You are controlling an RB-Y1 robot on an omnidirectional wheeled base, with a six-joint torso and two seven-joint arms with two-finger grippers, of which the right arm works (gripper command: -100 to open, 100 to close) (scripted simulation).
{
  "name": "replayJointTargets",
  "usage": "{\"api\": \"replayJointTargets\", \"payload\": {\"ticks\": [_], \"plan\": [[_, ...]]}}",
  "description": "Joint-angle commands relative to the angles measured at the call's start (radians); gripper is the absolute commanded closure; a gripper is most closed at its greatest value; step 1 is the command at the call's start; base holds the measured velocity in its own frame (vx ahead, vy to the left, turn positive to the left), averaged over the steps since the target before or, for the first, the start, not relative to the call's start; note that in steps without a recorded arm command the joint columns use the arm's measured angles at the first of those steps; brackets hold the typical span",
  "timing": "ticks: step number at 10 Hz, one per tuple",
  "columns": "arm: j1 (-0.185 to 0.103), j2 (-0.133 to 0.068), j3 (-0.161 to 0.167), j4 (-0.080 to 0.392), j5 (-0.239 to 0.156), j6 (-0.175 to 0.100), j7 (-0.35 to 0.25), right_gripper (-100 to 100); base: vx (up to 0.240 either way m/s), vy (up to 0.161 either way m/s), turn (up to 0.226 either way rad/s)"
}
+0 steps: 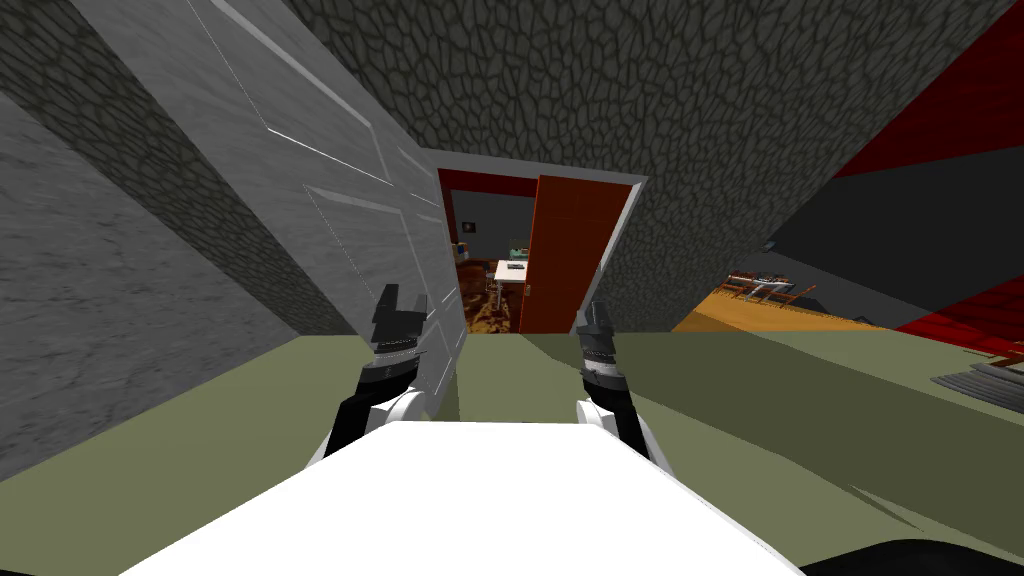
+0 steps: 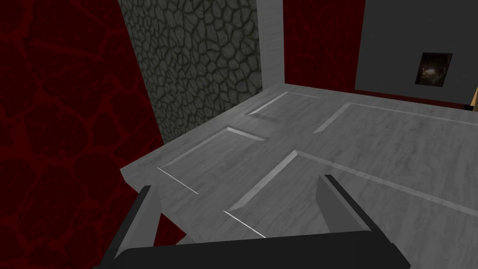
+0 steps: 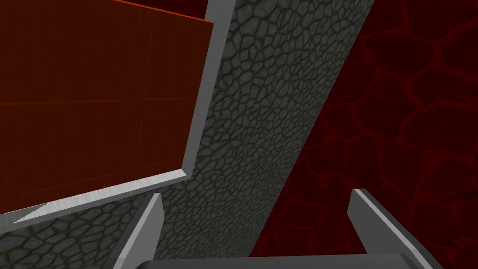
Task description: Pull the door open
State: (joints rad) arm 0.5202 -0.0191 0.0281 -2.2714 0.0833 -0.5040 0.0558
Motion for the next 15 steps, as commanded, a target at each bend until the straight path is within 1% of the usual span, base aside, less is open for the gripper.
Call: {"api": "replayJointTargets", "payload": {"ticks": [1, 4, 5, 6, 7, 12, 15], "plan": [[-0.011, -0.006, -0.003, 0.029, 0.003, -0.006, -0.007, -100, 0.061, 0.032, 0.039], [-0.040, -0.020, -0.010, 0.104, 0.011, -0.023, -0.024, -100, 0.176, -0.017, -0.017], [-0.046, -0.022, -0.012, 0.120, 0.012, -0.026, -0.028, -100, 0.155, 0.015, -0.005], [-0.052, -0.025, -0.013, 0.137, 0.014, -0.030, -0.032, -100, 0.112, 0.017, -0.004], [-0.065, -0.030, -0.016, 0.170, 0.017, -0.037, -0.040, -100, 0.109, 0.019, -0.005], [-0.106, -0.045, -0.027, 0.275, 0.028, -0.060, -0.065, -100, 0.107, 0.002, -0.003], [-0.134, -0.054, -0.034, 0.348, 0.036, -0.076, -0.082, -100, 0.103, 0.004, -0.004]]}}
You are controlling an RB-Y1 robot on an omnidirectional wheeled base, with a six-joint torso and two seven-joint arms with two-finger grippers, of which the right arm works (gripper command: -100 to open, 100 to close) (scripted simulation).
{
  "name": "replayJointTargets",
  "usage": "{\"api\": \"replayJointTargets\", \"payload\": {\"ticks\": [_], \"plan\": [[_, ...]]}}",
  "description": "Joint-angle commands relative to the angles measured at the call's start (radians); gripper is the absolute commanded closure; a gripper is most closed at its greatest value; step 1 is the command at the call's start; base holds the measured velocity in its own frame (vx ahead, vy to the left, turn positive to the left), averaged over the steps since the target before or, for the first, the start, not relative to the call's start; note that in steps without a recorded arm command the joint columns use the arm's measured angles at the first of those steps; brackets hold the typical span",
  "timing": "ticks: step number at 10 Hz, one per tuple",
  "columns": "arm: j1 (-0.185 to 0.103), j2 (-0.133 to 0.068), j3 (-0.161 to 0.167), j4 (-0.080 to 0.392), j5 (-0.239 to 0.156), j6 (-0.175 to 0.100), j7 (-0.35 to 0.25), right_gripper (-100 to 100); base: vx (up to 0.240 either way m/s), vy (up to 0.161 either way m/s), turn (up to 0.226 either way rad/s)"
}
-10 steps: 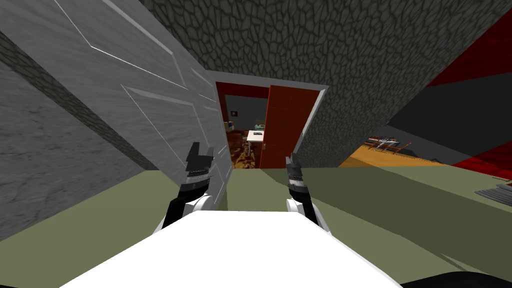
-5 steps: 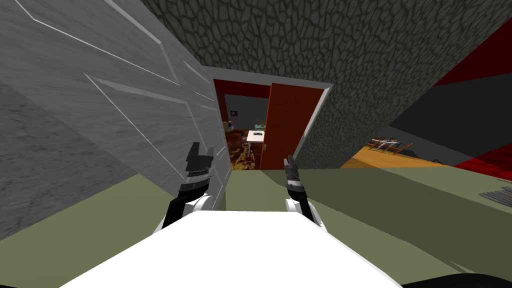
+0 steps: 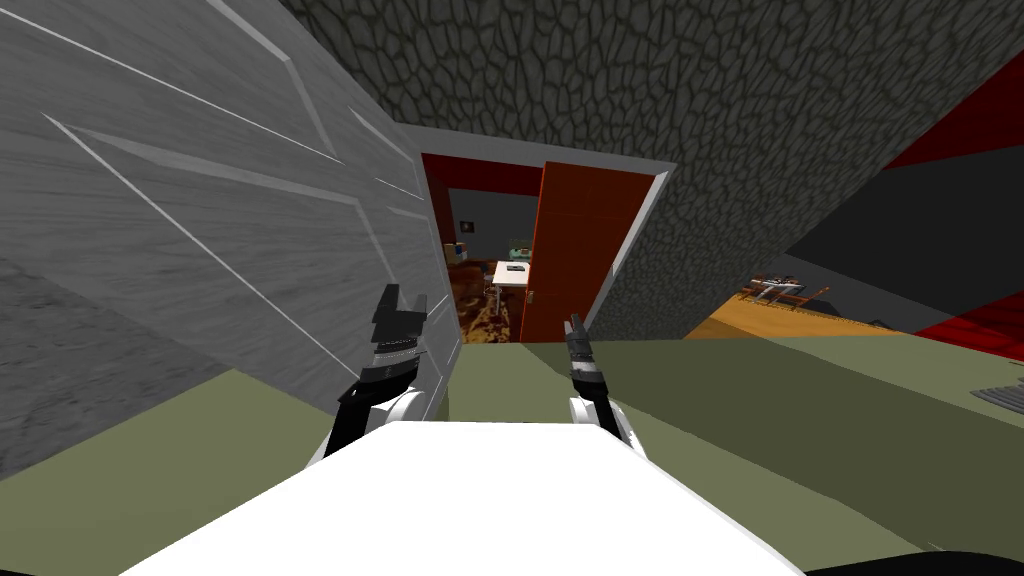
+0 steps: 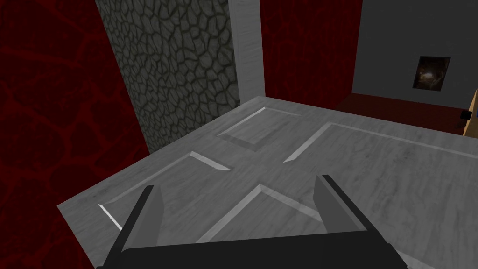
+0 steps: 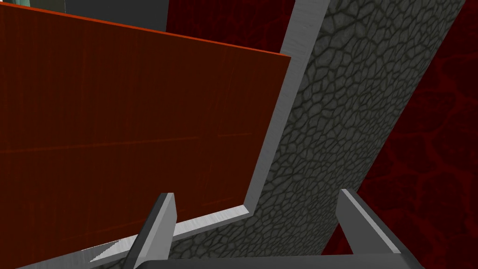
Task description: Pull the door open
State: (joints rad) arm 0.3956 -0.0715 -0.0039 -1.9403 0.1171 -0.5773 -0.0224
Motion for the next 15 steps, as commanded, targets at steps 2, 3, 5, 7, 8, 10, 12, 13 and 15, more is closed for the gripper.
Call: {"api": "replayJointTargets", "payload": {"ticks": [2, 3, 5, 7, 8, 10, 12, 13, 15], "plan": [[-0.028, -0.007, -0.006, 0.066, 0.007, -0.014, -0.015, -100, 0.098, 0.006, -0.004], [-0.038, -0.010, -0.009, 0.093, 0.010, -0.020, -0.021, -100, 0.089, 0.007, -0.003], [-0.059, -0.016, -0.014, 0.146, 0.015, -0.031, -0.034, -100, 0.092, 0.009, -0.005], [-0.079, -0.021, -0.019, 0.198, 0.021, -0.043, -0.046, -100, 0.102, 0.006, -0.004], [-0.079, -0.021, -0.019, 0.201, 0.021, -0.043, -0.046, -100, 0.069, -0.003, -0.001], [-0.101, -0.027, -0.025, 0.258, 0.027, -0.056, -0.060, -100, 0.060, -0.003, -0.004], [-0.123, -0.032, -0.030, 0.312, 0.032, -0.068, -0.073, -100, 0.099, 0.018, -0.004], [-0.134, -0.035, -0.033, 0.340, 0.035, -0.075, -0.080, -100, 0.096, 0.010, -0.008], [-0.145, -0.038, -0.036, 0.374, 0.038, -0.081, -0.087, -100, 0.064, 0.003, -0.001]]}}
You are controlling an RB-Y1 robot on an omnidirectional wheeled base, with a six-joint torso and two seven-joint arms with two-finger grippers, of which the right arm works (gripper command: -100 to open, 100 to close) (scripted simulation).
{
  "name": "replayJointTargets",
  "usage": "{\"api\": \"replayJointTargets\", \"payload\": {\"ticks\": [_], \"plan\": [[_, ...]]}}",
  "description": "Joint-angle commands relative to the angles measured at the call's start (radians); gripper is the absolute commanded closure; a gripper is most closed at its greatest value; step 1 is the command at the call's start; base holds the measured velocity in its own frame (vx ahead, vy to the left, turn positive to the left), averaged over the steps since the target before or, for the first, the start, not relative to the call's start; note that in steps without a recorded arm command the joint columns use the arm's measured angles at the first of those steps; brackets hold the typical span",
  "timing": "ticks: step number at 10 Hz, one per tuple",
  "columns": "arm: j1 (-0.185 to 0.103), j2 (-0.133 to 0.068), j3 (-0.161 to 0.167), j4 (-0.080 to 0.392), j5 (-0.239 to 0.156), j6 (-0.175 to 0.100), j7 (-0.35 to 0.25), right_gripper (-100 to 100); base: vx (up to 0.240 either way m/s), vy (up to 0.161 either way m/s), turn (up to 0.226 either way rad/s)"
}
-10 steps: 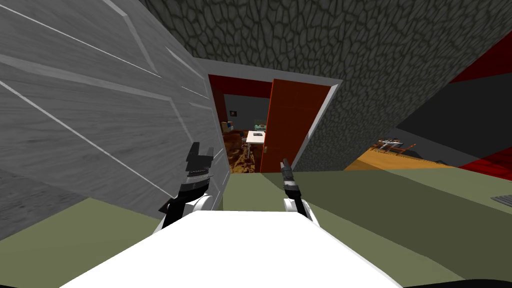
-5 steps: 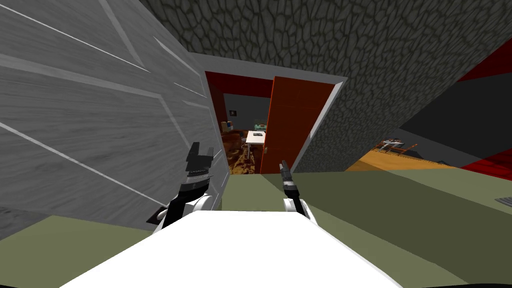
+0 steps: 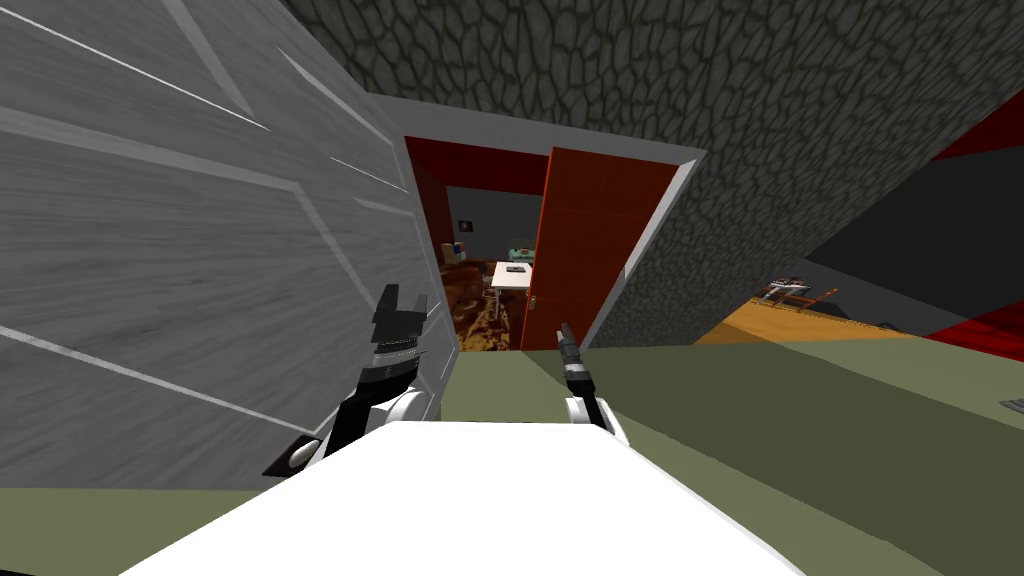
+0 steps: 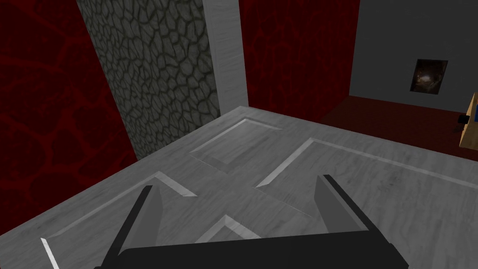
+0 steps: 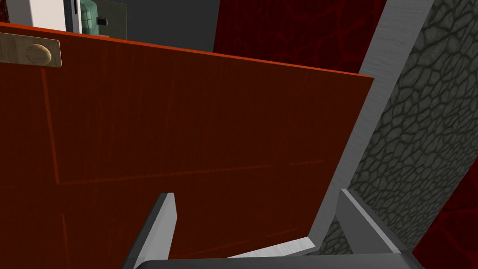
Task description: Pull the door open
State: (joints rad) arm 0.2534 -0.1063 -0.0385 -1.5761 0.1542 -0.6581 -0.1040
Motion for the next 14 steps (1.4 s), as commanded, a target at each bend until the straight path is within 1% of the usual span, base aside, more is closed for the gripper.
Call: {"api": "replayJointTargets", "payload": {"ticks": [1, 14], "plan": [[-0.015, -0.005, -0.004, 0.039, 0.004, -0.007, -0.012, -100, 0.081, 0.002, -0.005], [-0.160, -0.035, -0.041, 0.418, 0.043, -0.090, -0.101, -100, 0.101, 0.004, -0.004]]}}
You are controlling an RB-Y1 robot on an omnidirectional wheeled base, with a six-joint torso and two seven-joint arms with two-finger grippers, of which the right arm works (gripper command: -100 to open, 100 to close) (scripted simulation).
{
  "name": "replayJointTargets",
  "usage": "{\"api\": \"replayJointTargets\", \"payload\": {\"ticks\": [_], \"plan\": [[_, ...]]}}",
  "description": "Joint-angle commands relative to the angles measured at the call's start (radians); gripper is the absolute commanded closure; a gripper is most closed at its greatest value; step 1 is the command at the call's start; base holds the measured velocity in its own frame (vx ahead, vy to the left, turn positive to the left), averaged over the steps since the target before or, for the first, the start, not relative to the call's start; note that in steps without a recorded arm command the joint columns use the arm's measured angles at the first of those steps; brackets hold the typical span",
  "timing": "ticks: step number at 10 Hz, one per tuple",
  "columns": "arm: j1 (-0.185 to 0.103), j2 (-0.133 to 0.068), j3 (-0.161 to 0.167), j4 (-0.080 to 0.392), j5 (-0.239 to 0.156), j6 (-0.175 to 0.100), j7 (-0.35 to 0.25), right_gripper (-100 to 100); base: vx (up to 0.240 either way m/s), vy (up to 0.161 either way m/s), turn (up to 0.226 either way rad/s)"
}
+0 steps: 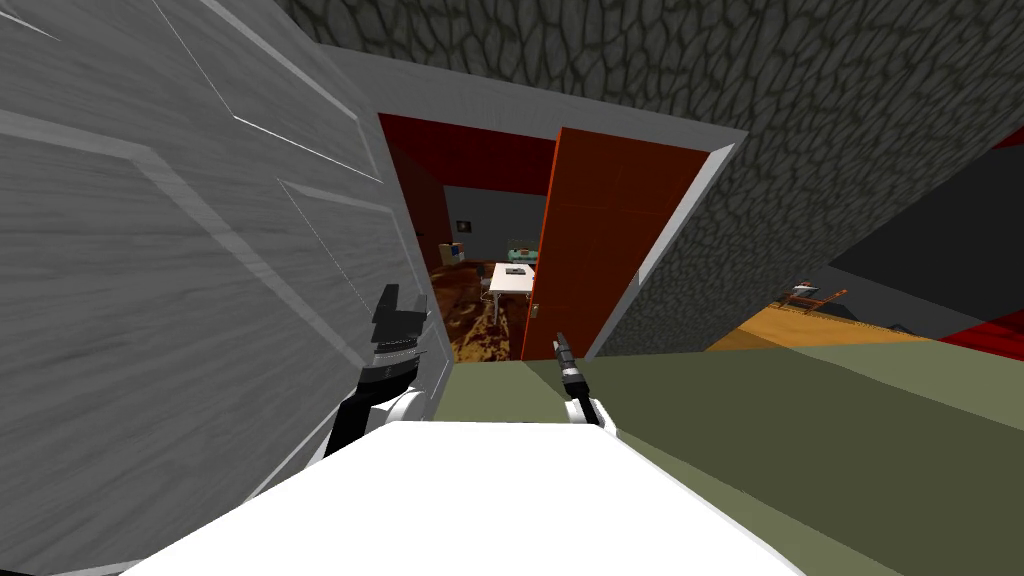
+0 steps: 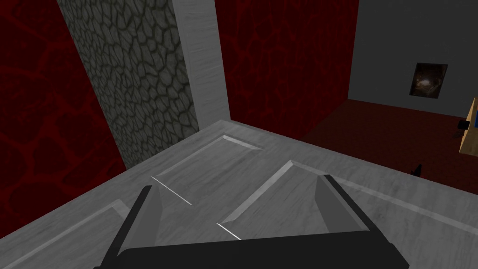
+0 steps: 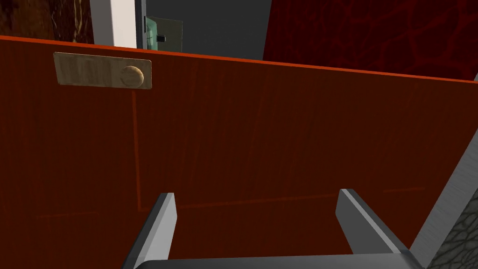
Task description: Pull the door open
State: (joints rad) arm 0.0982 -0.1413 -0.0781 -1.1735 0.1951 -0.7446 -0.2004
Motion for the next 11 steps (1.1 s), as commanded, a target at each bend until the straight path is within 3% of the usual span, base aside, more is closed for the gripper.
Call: {"api": "replayJointTargets", "payload": {"ticks": [1, 11], "plan": [[-0.015, -0.002, -0.004, 0.042, 0.005, -0.009, -0.011, -100, 0.089, 0.010, -0.005], [-0.111, -0.019, -0.028, 0.293, 0.031, -0.064, -0.070, -100, 0.100, 0.006, -0.004]]}}
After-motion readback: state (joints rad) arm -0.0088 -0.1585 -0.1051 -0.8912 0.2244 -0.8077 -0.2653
